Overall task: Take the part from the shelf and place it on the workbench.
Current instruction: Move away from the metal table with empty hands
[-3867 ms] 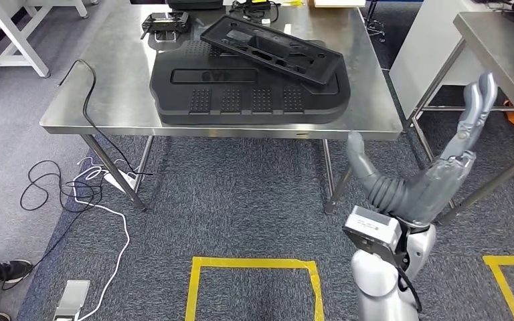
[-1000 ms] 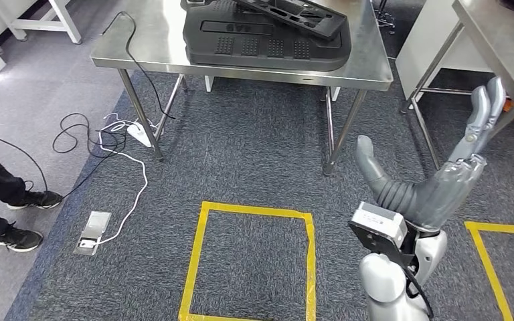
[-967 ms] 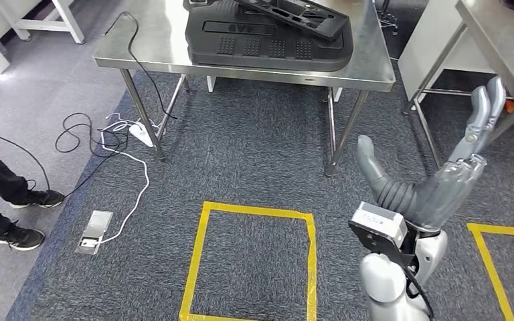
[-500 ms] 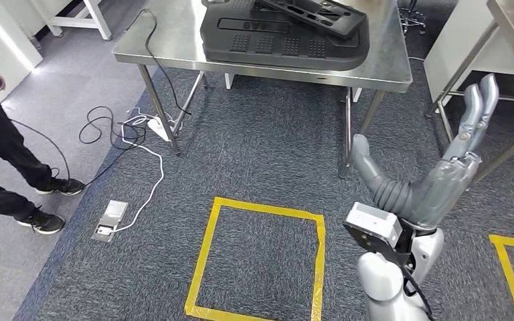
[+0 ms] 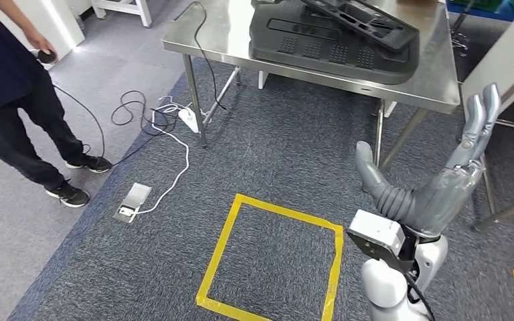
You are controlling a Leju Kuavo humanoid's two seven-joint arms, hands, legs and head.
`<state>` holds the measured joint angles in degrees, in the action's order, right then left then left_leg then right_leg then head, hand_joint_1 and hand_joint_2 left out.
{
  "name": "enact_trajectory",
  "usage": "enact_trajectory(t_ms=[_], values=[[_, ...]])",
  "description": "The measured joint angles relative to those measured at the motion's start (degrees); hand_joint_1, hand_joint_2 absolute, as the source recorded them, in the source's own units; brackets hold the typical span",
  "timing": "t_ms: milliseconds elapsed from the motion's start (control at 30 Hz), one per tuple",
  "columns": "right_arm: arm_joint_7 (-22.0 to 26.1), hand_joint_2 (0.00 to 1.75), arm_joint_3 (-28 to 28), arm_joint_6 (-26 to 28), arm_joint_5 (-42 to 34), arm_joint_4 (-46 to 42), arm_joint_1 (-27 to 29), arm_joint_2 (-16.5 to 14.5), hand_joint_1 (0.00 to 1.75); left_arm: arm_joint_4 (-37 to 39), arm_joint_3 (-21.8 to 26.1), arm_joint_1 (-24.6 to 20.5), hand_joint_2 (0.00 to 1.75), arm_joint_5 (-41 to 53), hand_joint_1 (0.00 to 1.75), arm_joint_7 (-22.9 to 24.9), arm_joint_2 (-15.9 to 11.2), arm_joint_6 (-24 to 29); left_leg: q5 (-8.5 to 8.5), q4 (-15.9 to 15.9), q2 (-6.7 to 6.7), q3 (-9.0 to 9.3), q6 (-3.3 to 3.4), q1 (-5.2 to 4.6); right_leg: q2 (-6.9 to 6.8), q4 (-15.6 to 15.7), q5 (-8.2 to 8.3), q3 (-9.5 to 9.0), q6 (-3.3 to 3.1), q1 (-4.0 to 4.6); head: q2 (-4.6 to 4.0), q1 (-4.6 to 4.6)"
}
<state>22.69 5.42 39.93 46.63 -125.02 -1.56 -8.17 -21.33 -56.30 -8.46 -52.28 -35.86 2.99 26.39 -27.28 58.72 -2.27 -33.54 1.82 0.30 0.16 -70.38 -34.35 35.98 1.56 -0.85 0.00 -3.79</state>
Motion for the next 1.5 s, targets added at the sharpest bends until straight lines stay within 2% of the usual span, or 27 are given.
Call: enact_trajectory(t_ms=[67, 133, 167, 233, 267, 367, 433, 467, 500, 600, 633, 700, 733, 800, 867, 933, 967, 1000, 1067, 1133, 1167, 1233, 1300, 1367, 1433, 1467, 1500], values=[[0.31, 1.75, 0.0, 0.0, -0.59, -0.01, 0.12, 0.0, 0.0, 0.0, 0.0, -0.06, 0.0, -0.03, 0.0, -0.07, 0.0, 0.01, -0.03, 0.39, -1.12, -0.18, -0.22, -0.02, 2.14, 7.73, 3.5, -3.39, -0.39, -0.12, 0.0, -0.07], [0.88, 1.75, 0.02, 0.0, -1.57, -0.1, 0.36, 0.0, 0.0, 0.0, 0.0, -0.09, 0.0, -0.11, 0.0, -0.16, 0.0, 0.01, 0.16, 0.66, -2.12, -0.75, -0.83, 0.07, 3.77, 11.19, 4.29, -4.67, -0.58, -0.09, 0.0, -0.02], [1.17, 1.75, 0.04, 0.0, -2.02, -0.15, 0.48, -0.01, 0.0, 0.0, 0.0, -0.04, 0.0, -0.19, 0.0, -0.21, 0.0, 0.02, 0.34, 0.67, -2.65, -1.03, -1.23, 0.12, 3.73, 11.4, 4.27, -4.68, -0.66, 0.0, 0.0, 0.04], [1.56, 1.75, 0.07, -0.01, -2.61, -0.2, 0.52, -0.1, 0.0, 0.0, 0.0, 0.13, 0.0, -0.45, 0.0, -0.34, -0.04, 0.16, 0.33, 0.84, -3.14, -1.32, -1.92, 0.1, 2.57, 11.8, 4.54, -4.72, -1.2, -0.22, 0.0, 0.06], [1.63, 1.75, 0.06, -0.01, -2.77, -0.2, 0.5, -0.18, 0.0, 0.0, 0.0, 0.17, 0.0, -0.67, 0.0, -0.45, -0.07, 0.3, -0.4, 1.82, -2.47, -1.75, -2.27, -0.01, 1.86, 12.05, 4.72, -4.79, -1.57, -0.41, 0.0, 0.32], [1.53, 1.75, 0.04, -0.02, -2.76, -0.18, 0.44, -0.31, 0.0, 0.0, 0.0, 0.32, 0.0, -1.29, 0.0, -0.9, -0.09, 0.8, -5.58, 11.13, 0.88, -5.79, -3.27, 0.09, -0.56, 12.34, 4.93, -4.87, -2.2, -0.48, 0.0, 1.25], [1.21, 1.75, 0.03, -0.02, -2.37, -0.14, 0.35, -0.32, 0.0, 0.0, 0.0, 0.64, 0.0, -1.6, 0.0, -1.13, -0.09, 1.0, -7.18, 16.21, 1.6, -7.95, -3.61, 0.31, -2.12, 12.31, 4.87, -4.87, -2.2, -0.39, 0.0, 1.31], [1.04, 1.75, 0.02, -0.02, -2.12, -0.11, 0.26, -0.32, 0.0, 0.0, 0.0, 0.8, 0.0, -1.73, 0.0, -1.19, -0.09, 1.05, -6.44, 15.81, 1.79, -7.59, -3.64, 0.36, -2.82, 12.31, 4.82, -4.91, -2.16, -0.39, 0.0, 1.33], [0.87, 1.75, 0.0, -0.02, -1.9, -0.09, 0.15, -0.33, 0.0, 0.0, 0.01, 0.92, 0.0, -1.83, 0.0, -1.22, -0.1, 1.1, -4.81, 13.06, 2.09, -6.08, -3.57, 0.38, -3.47, 12.3, 4.75, -5.0, -2.07, -0.4, 0.0, 1.34], [0.48, 1.75, -0.04, -0.03, -1.33, -0.04, -0.26, -0.35, 0.0, 0.0, 0.01, 0.98, 0.0, -2.11, 0.0, -1.27, -0.1, 1.24, -0.57, 1.87, 4.48, -0.48, -2.79, -0.05, -5.06, 12.22, 4.37, -5.39, -1.5, -0.12, 0.0, 1.4], [0.39, 1.75, -0.07, -0.04, -1.18, -0.02, -0.41, -0.35, 0.0, 0.0, 0.0, 1.02, 0.0, -2.2, 0.0, -1.27, -0.09, 1.24, -0.3, 0.35, 4.96, 0.11, -2.44, -0.25, -5.47, 12.21, 4.27, -5.47, -1.26, 0.03, 0.0, 1.38], [0.09, 1.75, -0.13, -0.08, -0.98, 0.01, -0.74, -0.35, 0.0, 0.0, 0.01, 1.23, 0.0, -2.33, 0.0, -1.28, -0.1, 1.28, -0.27, 0.01, 4.3, -0.1, -1.7, -0.43, -6.24, 12.33, 4.21, -5.66, -0.74, 0.14, 0.0, 1.27], [-0.12, 1.75, -0.16, -0.09, -0.92, 0.03, -0.92, -0.34, 0.0, 0.0, 0.02, 1.34, 0.0, -2.37, 0.0, -1.28, -0.1, 1.31, -0.14, -0.16, 3.9, -0.11, -1.33, -0.34, -6.0, 12.21, 3.94, -5.76, -0.43, 0.06, 0.0, 1.24], [-0.63, 1.75, -0.17, -0.12, -0.68, 0.07, -1.19, -0.33, 0.0, 0.0, 0.04, 1.39, 0.0, -2.42, 0.0, -1.29, -0.09, 1.37, 0.24, -0.57, 3.07, -0.07, -0.52, -0.04, -3.74, 9.52, 1.73, -4.83, 0.03, -0.14, 0.0, 1.08], [-1.11, 1.75, -0.17, -0.13, -0.44, 0.11, -1.23, -0.33, 0.0, 0.0, 0.06, 1.35, 0.0, -2.43, 0.0, -1.29, -0.08, 1.39, 0.43, -0.65, 2.14, -0.16, -0.04, 0.01, -1.16, 2.5, -2.17, -1.72, 0.22, -0.22, 0.0, 0.69], [-1.38, 1.75, -0.17, -0.13, -0.3, 0.14, -1.18, -0.31, 0.0, 0.0, 0.07, 1.43, 0.0, -2.47, 0.0, -1.29, -0.07, 1.39, 0.47, -0.57, 0.99, -0.26, 0.1, -0.1, -0.51, -3.57, -4.05, 1.19, 0.29, -0.19, 0.0, 0.43], [-1.44, 1.75, -0.17, -0.13, -0.23, 0.15, -1.17, -0.28, 0.0, 0.0, 0.07, 1.48, 0.0, -2.5, 0.0, -1.29, -0.07, 1.39, 0.47, -0.49, 0.31, -0.28, 0.11, -0.13, -0.41, -3.71, -3.24, 1.36, 0.25, -0.19, 0.0, 0.39], [-1.47, 1.75, -0.17, -0.13, -0.15, 0.15, -1.18, -0.27, 0.0, 0.0, 0.07, 1.51, 0.0, -2.51, 0.0, -1.29, -0.07, 1.39, 0.46, -0.37, -0.4, -0.26, 0.09, -0.14, -0.23, -1.59, -1.4, 0.48, 0.14, -0.2, 0.0, 0.34], [-1.53, 1.75, -0.17, -0.13, -0.03, 0.15, -1.18, -0.25, 0.0, -0.01, 0.07, 1.46, 0.0, -2.48, 0.0, -1.29, -0.07, 1.39, 0.37, 0.0, -1.75, -0.35, -0.12, -0.17, 1.66, 6.16, 2.74, -2.83, -0.19, -0.34, 0.0, 0.21], [-1.57, 1.75, -0.16, -0.13, -0.01, 0.13, -1.12, -0.21, 0.0, -0.02, 0.06, 1.38, 0.0, -2.42, 0.0, -1.27, -0.07, 1.39, 0.39, 0.45, -2.95, -0.89, -0.63, -0.14, 3.83, 10.91, 4.21, -4.63, -0.46, -0.45, 0.0, 0.23], [-1.62, 1.75, -0.15, -0.13, -0.02, 0.12, -1.09, -0.19, 0.0, -0.02, 0.06, 1.39, 0.0, -2.4, 0.0, -1.25, -0.07, 1.39, 0.52, 0.51, -3.49, -1.2, -0.98, -0.07, 4.22, 11.3, 4.02, -4.67, -0.6, -0.36, 0.0, 0.29], [-1.81, 1.75, -0.13, -0.13, 0.01, 0.11, -1.1, -0.12, 0.0, -0.02, 0.04, 1.46, 0.0, -2.37, 0.0, -1.21, -0.08, 1.38, 0.67, 0.59, -4.24, -1.55, -1.71, 0.08, 3.11, 11.61, 4.29, -4.71, -1.1, -0.37, 0.0, 0.33], [-2.08, 1.75, -0.13, -0.13, 0.09, 0.09, -1.1, -0.08, 0.0, -0.02, 0.03, 1.42, 0.0, -2.35, 0.0, -1.18, -0.11, 1.34, -0.72, 2.67, -2.59, -2.36, -2.38, -0.12, 1.68, 12.04, 4.58, -4.97, -1.74, -0.64, 0.0, 0.73], [-2.27, 1.75, -0.09, -0.13, 0.19, 0.06, -1.0, -0.01, 0.0, -0.02, 0.01, 1.23, 0.0, -2.33, 0.0, -1.17, -0.13, 1.27, -4.14, 8.97, 0.21, -5.12, -2.93, -0.11, 0.1, 12.22, 4.58, -5.15, -2.13, -0.65, 0.0, 1.27], [-2.36, 1.75, -0.07, -0.13, 0.21, 0.04, -0.86, 0.09, 0.0, -0.02, -0.02, 1.14, 0.0, -2.34, 0.0, -1.16, -0.13, 1.21, -6.63, 15.53, 1.36, -8.15, -3.35, 0.26, -1.54, 12.2, 4.44, -5.21, -2.28, -0.55, 0.0, 1.42], [-2.4, 1.75, -0.07, -0.13, 0.21, 0.04, -0.82, 0.14, 0.0, -0.02, -0.05, 1.15, 0.0, -2.36, 0.0, -1.16, -0.13, 1.2, -6.45, 16.44, 1.59, -8.53, -3.48, 0.44, -2.28, 12.19, 4.35, -5.26, -2.27, -0.55, 0.0, 1.43], [-2.43, 1.75, -0.07, -0.13, 0.22, 0.04, -0.78, 0.18, 0.0, -0.02, -0.11, 1.16, 0.0, -2.38, 0.0, -1.16, -0.13, 1.19, -5.28, 15.15, 1.83, -7.8, -3.54, 0.6, -2.93, 12.18, 4.24, -5.37, -2.19, -0.58, 0.0, 1.43]])
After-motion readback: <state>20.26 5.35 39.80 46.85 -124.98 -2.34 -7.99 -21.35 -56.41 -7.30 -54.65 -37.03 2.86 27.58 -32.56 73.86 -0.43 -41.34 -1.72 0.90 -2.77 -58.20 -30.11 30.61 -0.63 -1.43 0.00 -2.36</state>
